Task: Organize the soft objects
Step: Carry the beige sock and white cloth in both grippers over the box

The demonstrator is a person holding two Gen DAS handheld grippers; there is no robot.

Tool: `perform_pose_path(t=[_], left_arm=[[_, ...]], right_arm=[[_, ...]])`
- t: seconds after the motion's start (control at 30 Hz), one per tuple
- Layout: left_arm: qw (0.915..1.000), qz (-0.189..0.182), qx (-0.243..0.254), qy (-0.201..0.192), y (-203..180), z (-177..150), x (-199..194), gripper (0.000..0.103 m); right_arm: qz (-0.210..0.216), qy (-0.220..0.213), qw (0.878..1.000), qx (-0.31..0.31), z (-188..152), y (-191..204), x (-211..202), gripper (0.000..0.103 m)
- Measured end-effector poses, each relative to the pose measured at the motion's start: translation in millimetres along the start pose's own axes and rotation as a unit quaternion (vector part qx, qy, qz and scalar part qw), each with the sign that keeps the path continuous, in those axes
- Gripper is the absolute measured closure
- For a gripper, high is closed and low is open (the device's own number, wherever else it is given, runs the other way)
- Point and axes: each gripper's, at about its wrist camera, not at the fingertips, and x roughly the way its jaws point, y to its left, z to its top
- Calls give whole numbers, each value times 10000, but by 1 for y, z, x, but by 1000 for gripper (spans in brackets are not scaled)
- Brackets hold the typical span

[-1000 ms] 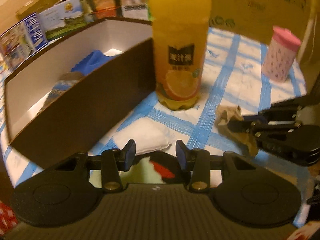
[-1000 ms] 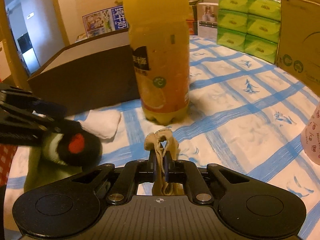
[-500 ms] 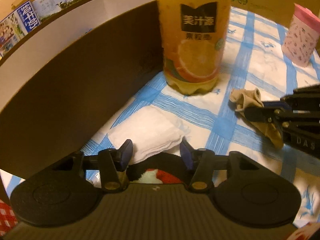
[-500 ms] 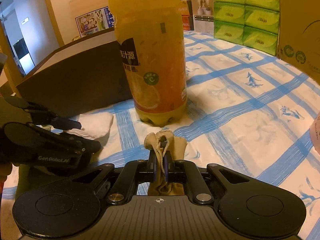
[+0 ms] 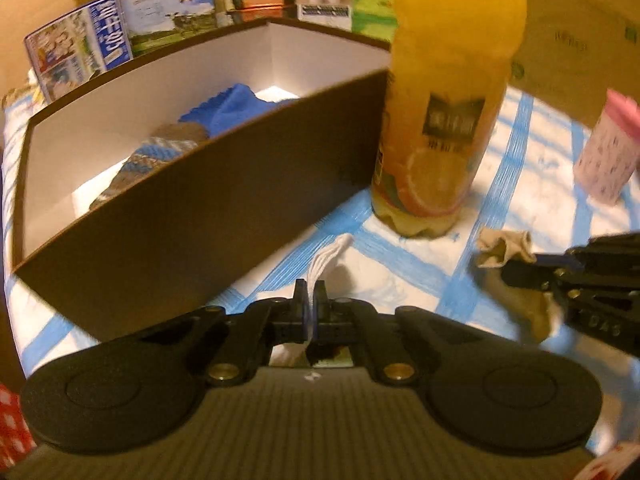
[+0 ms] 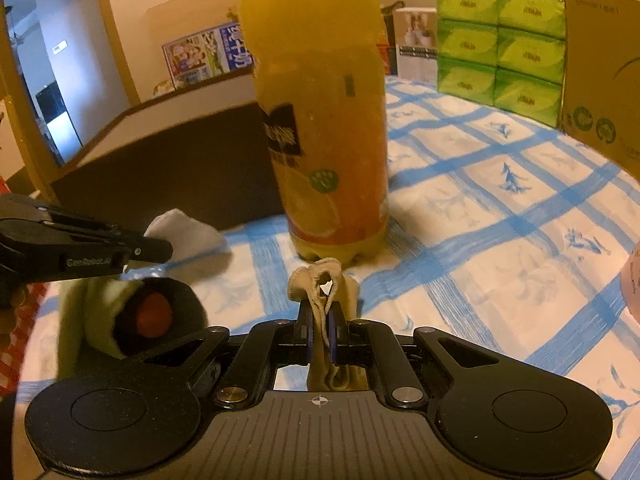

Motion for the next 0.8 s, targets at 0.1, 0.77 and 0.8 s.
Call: perform_pose_path(t=[0.1, 0.77, 0.8], left_arm=[[9993, -130, -339, -107, 9, -2, -21, 102], [9842, 157, -1250, -1245, 84, 33, -137, 102], [9836, 208, -1270, -1264, 89, 39, -137, 102]], right_arm=[[130, -96, 9999, -25, 5, 8, -11, 96], [1166, -1104, 9846, -696, 100, 106, -53, 96], [1189, -1159, 9834, -734, 107, 111, -50, 96]])
